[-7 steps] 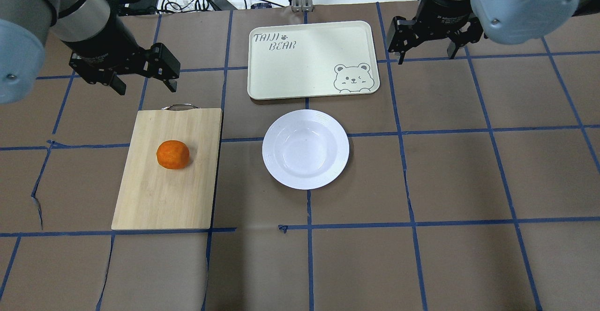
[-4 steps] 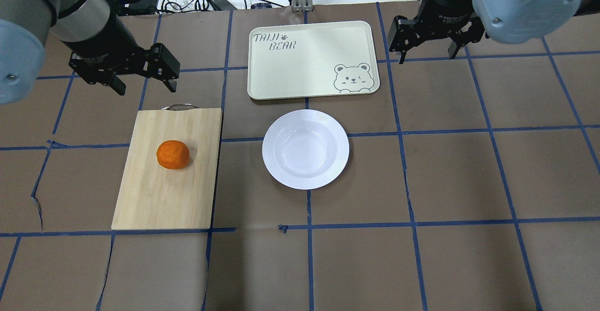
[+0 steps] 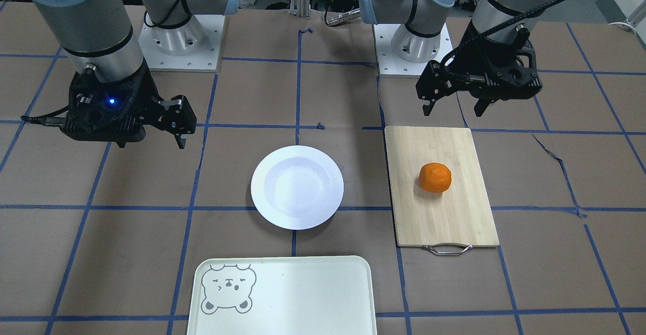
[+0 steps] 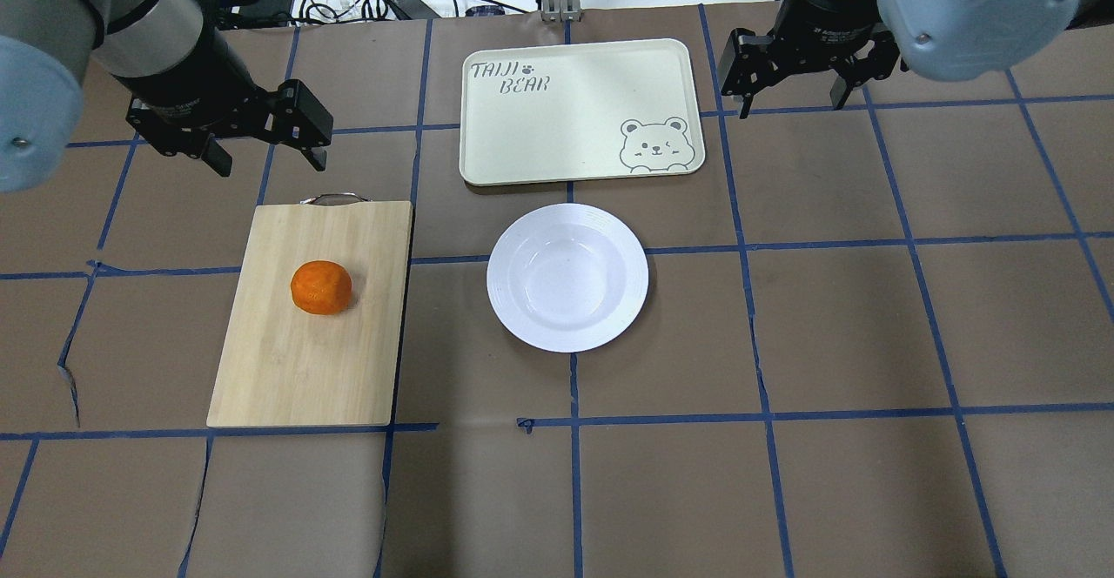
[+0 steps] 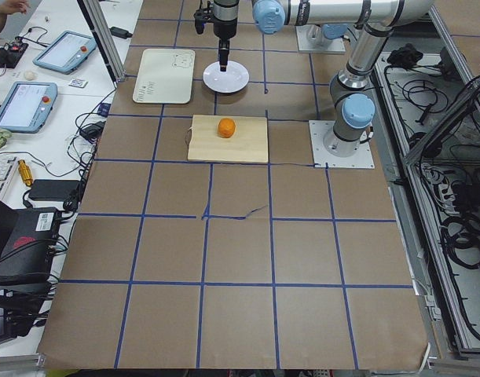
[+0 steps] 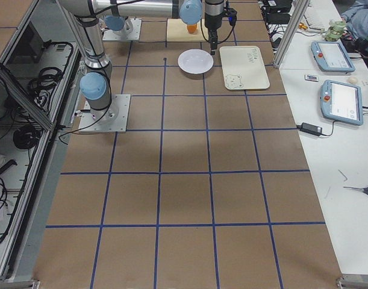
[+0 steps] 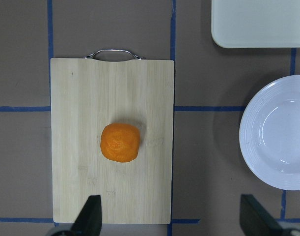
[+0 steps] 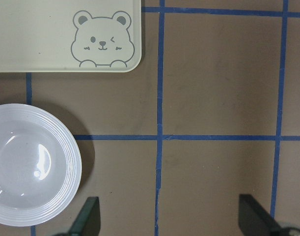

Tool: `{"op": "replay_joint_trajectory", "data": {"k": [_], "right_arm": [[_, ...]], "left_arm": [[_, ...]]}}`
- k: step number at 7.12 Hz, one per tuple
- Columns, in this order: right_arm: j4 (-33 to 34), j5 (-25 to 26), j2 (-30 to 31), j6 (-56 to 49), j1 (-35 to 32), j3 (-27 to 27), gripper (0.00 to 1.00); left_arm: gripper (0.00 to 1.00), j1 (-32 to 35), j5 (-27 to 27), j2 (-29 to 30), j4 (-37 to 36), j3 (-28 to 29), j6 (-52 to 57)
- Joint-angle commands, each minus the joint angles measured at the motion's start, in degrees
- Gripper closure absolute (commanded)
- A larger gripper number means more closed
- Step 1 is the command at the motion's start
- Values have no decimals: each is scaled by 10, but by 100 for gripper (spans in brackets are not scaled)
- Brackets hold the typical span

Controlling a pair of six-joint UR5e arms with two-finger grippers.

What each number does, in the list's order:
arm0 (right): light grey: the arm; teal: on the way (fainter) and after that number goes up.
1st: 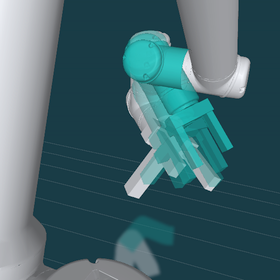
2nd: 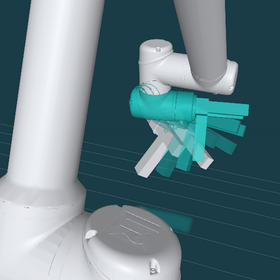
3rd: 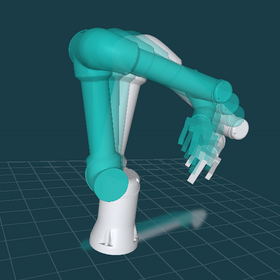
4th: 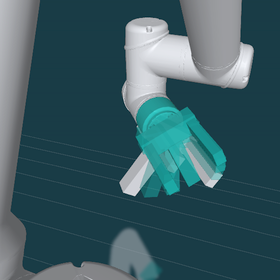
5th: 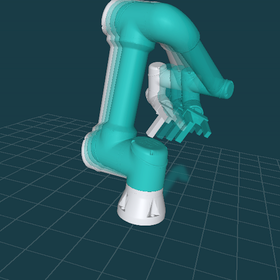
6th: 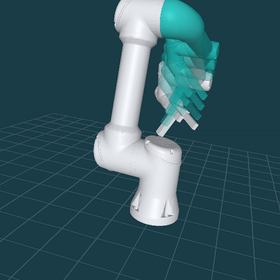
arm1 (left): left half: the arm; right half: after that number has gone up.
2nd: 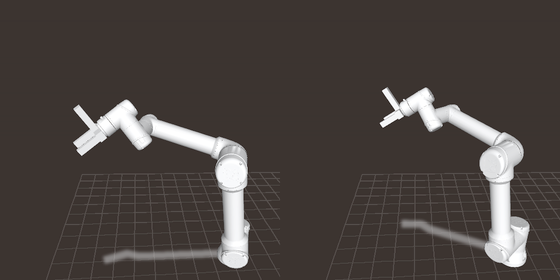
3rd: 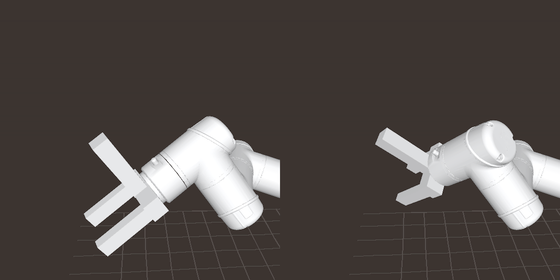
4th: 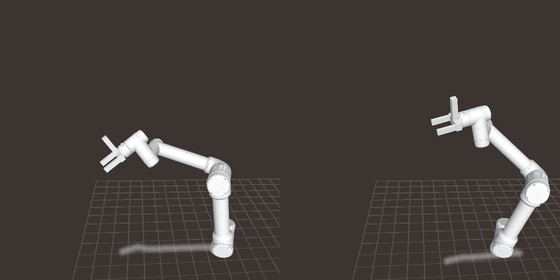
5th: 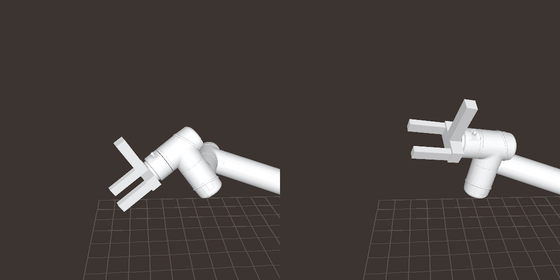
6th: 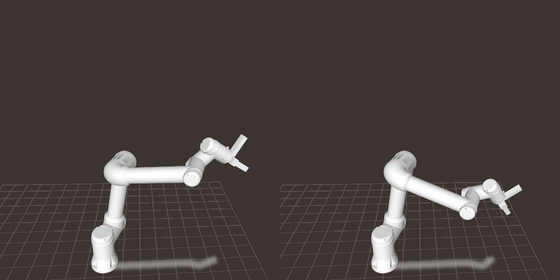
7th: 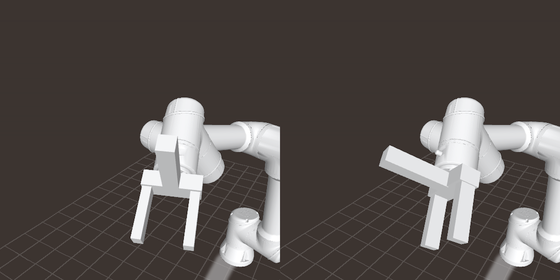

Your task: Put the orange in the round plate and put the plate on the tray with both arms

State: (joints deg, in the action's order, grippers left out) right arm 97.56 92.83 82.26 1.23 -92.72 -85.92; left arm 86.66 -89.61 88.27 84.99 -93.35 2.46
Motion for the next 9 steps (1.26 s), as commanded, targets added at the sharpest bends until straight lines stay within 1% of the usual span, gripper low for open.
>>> {"op": "replay_joint_trajectory", "data": {"k": [1,6,9], "right_arm": [[0,-11,0,0,0,1,0],[-1,-11,0,0,3,0,0],[-1,-10,0,1,3,0,0]], "left_arm": [[0,0,1,1,-1,-2,0],[0,-2,1,0,-2,0,-12],[0,-10,1,14,-8,-7,-3]]}}
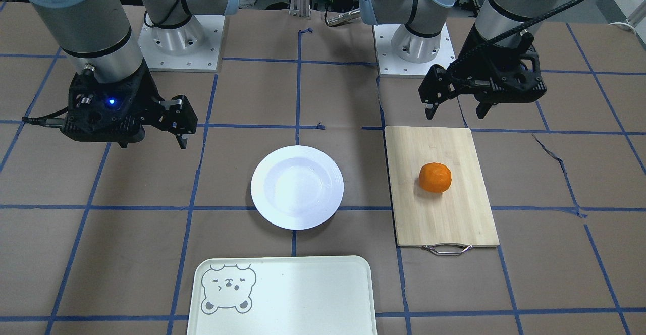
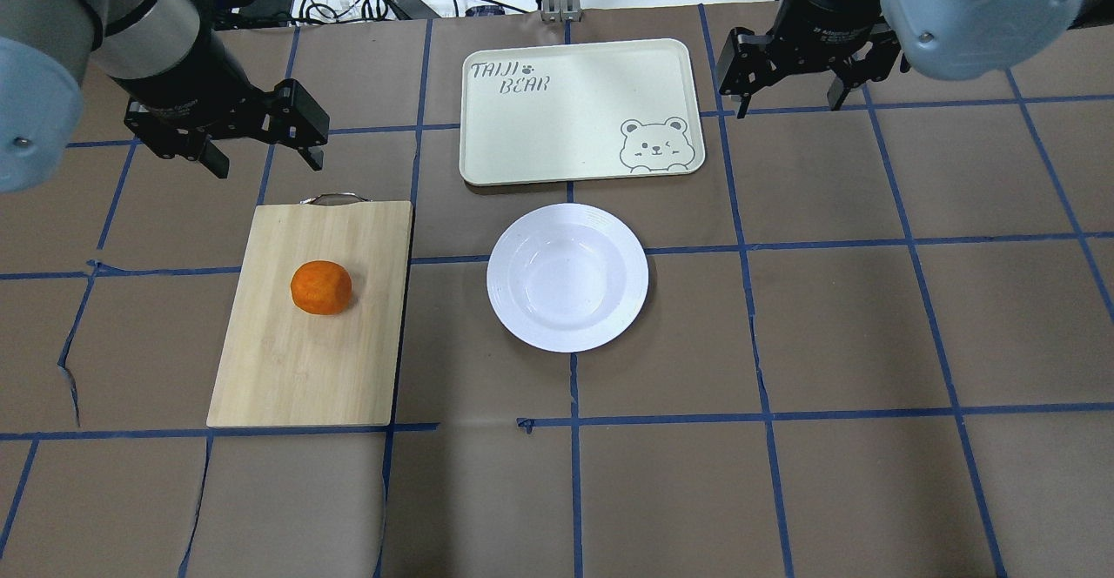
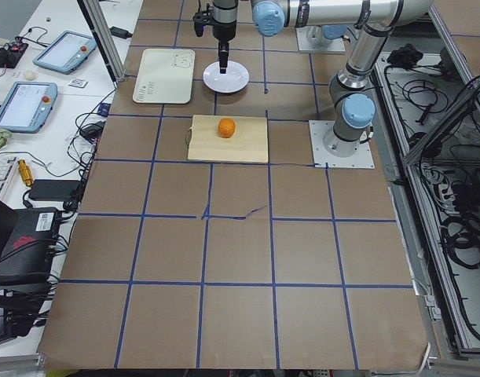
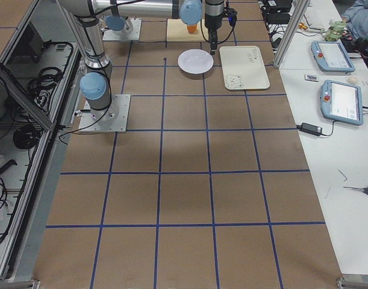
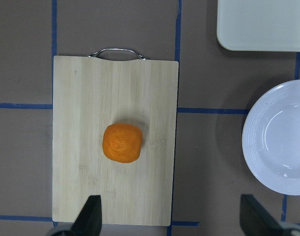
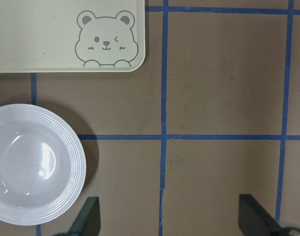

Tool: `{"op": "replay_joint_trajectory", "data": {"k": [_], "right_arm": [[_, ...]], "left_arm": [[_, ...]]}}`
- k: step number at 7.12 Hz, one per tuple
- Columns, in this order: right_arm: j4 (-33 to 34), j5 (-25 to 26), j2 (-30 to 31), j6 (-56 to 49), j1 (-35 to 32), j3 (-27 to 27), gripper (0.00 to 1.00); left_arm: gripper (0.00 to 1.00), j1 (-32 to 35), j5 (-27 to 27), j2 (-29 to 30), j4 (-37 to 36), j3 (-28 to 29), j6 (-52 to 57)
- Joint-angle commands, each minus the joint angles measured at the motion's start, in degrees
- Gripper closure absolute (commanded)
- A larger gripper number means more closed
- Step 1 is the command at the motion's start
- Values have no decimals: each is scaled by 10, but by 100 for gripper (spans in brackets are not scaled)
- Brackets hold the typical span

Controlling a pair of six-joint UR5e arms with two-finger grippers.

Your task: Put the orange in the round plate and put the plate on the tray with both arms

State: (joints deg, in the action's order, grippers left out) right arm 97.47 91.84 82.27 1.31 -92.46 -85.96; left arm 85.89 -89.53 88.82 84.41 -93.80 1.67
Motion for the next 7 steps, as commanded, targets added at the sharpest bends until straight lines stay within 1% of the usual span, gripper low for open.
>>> {"op": "replay_joint_trajectory", "data": {"k": [1,3,4,5,6,7], "right_arm": [[0,0,0,0,0,0,0],[1,0,0,0,1,0,0],[1,0,0,0,0,0,0],[0,0,0,0,1,0,0],[1,0,0,0,1,0,0],[1,0,0,0,0,0,0]], "left_arm": [[0,-15,-3,13,0,-7,6],[0,-81,-3,27,0,-62,6],[0,-106,-3,35,-16,-94,4],[0,-109,-4,49,-87,-126,11],[0,-109,-3,63,-115,-149,31],[0,-108,2,77,-131,-152,31]]}}
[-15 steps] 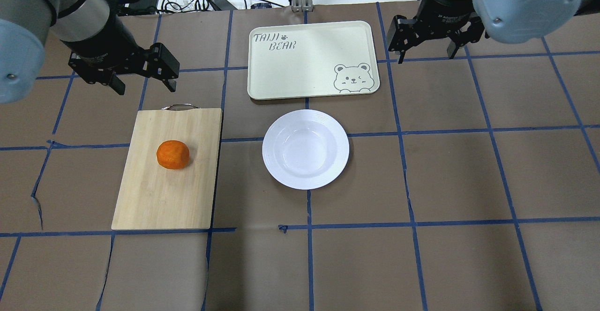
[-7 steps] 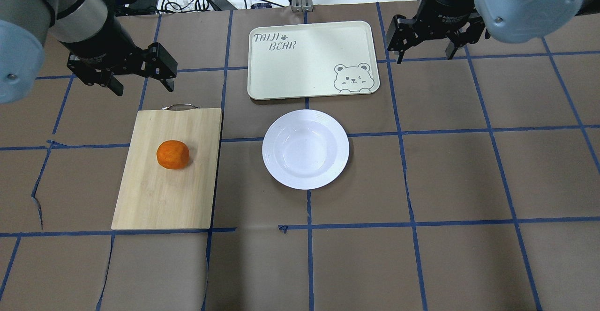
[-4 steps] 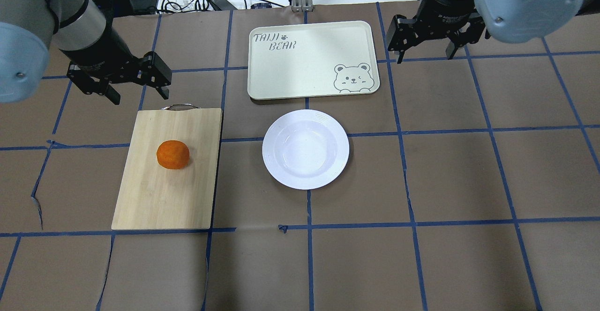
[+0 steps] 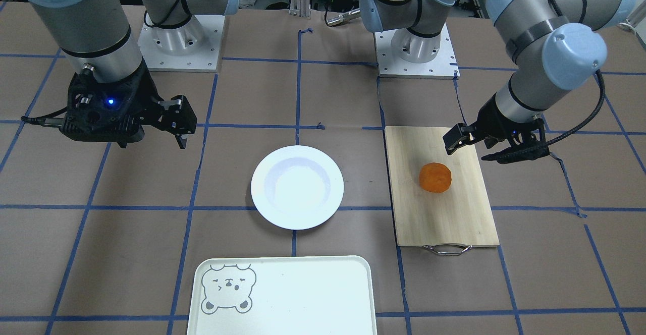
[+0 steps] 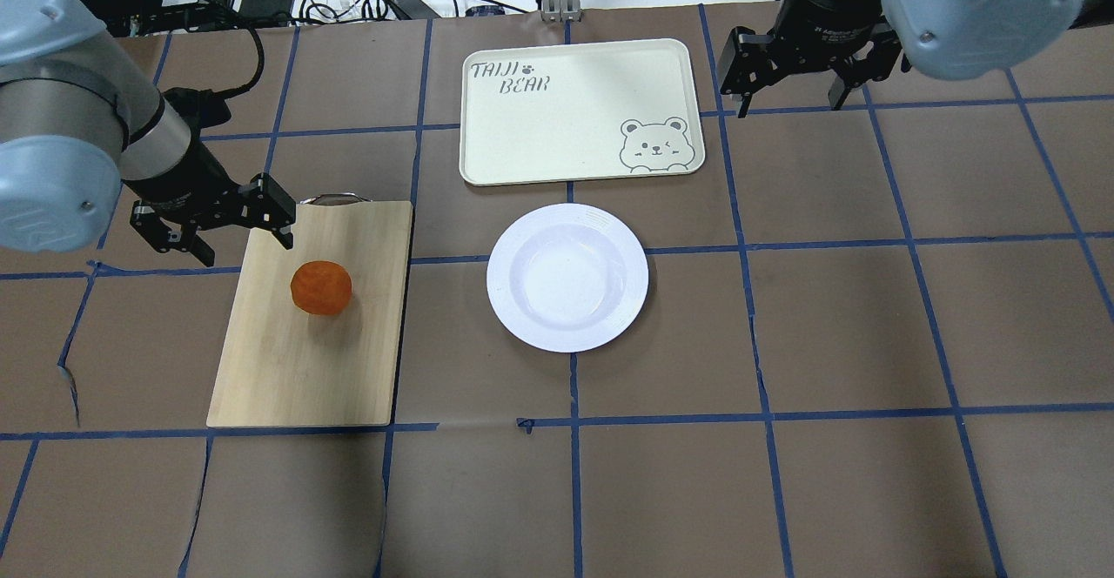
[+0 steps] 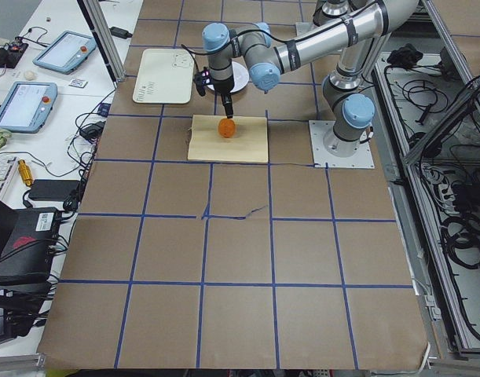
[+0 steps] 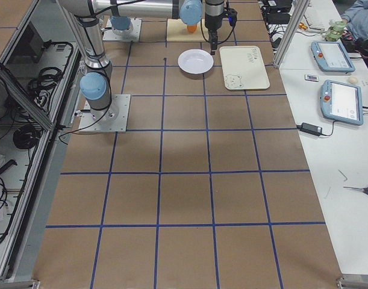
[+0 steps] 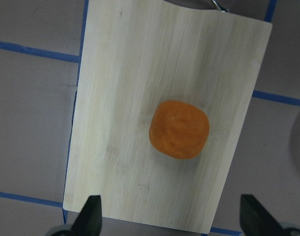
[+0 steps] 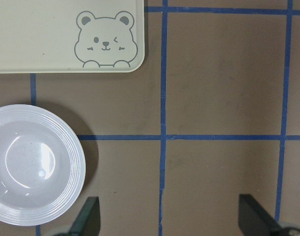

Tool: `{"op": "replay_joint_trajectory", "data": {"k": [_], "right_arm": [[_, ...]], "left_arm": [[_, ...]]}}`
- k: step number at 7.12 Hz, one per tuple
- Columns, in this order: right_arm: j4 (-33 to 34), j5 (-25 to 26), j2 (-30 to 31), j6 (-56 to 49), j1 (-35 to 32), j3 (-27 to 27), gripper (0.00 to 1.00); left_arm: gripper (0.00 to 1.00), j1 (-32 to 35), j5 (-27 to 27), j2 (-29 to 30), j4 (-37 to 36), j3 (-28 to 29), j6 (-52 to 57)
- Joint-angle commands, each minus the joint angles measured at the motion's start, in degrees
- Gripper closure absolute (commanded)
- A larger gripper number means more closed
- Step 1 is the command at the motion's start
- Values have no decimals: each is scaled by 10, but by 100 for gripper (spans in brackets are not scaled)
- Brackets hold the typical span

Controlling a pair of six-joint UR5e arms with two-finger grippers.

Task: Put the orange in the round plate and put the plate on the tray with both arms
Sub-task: 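Lower the left gripper onto the orange on the cutting board and grasp it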

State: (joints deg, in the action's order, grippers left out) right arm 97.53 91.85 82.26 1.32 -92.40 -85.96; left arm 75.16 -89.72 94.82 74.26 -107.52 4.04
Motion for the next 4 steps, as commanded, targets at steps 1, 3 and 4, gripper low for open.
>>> {"op": "replay_joint_trajectory", "data": {"k": [1,3,4], "right_arm": [[0,0,0,-1,-1,0,0],[0,-1,0,0,0,0,0],[0,0,-1,-1,0,0,0]], "left_arm": [[0,2,7,25,-33,-15,6],[0,2,9,50,-68,-25,13],[0,3,10,66,-88,-30,18]]}}
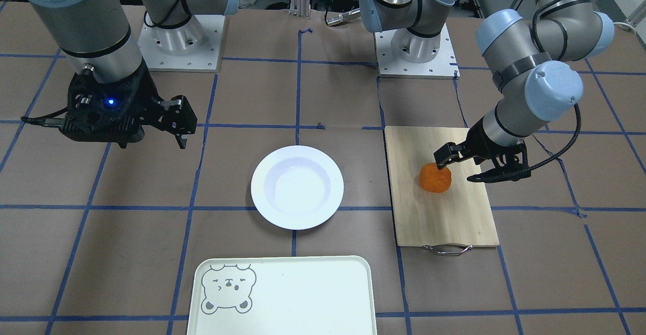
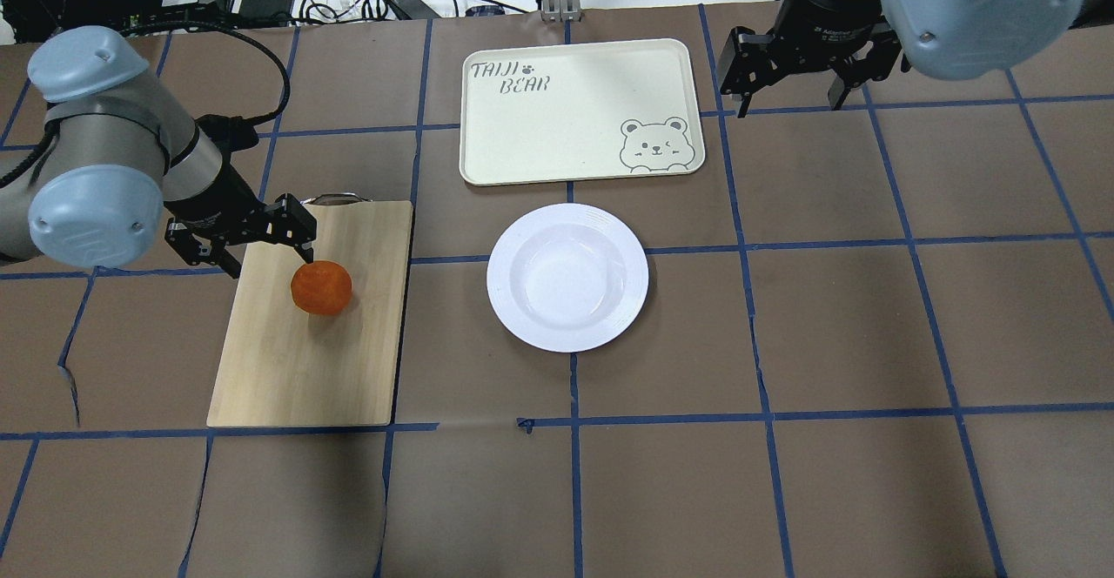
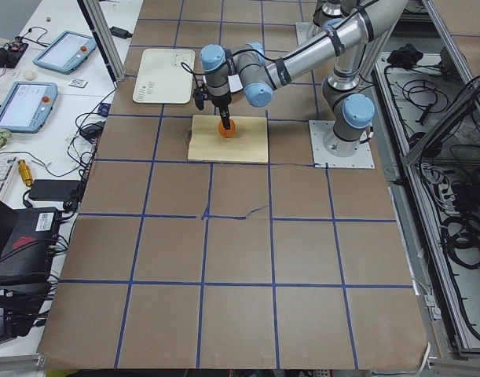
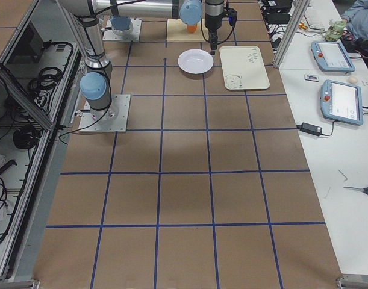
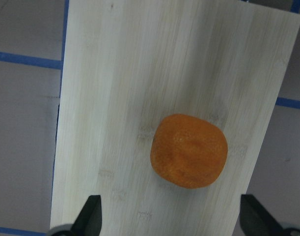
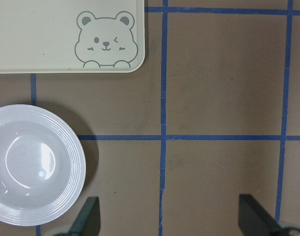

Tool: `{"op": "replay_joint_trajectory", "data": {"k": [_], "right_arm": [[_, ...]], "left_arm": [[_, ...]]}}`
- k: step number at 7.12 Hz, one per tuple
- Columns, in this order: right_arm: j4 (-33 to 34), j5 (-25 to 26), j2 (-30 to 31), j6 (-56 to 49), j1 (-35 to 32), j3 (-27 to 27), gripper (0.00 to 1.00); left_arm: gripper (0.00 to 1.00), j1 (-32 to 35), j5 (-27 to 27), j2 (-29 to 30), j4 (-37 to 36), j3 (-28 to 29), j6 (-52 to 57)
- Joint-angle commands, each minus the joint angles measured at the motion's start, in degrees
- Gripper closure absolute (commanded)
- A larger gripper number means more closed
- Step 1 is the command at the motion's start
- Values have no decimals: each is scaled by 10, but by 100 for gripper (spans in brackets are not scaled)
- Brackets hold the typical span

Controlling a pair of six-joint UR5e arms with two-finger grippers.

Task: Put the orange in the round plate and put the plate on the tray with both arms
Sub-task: 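Lower the left gripper onto the orange on the cutting board and grasp it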

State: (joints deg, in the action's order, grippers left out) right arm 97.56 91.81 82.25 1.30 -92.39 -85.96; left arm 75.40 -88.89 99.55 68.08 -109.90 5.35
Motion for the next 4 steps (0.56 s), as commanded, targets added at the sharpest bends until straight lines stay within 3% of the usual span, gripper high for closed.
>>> {"op": "replay_joint_trajectory", "data": {"k": [1,4], "right_arm": [[0,0,0,-1,0,0,0],[0,0,0,-1,0,0,0]], "left_arm": [[0,3,2,31,-31,-7,38],[0,14,39,61,-38,-7,43]]}}
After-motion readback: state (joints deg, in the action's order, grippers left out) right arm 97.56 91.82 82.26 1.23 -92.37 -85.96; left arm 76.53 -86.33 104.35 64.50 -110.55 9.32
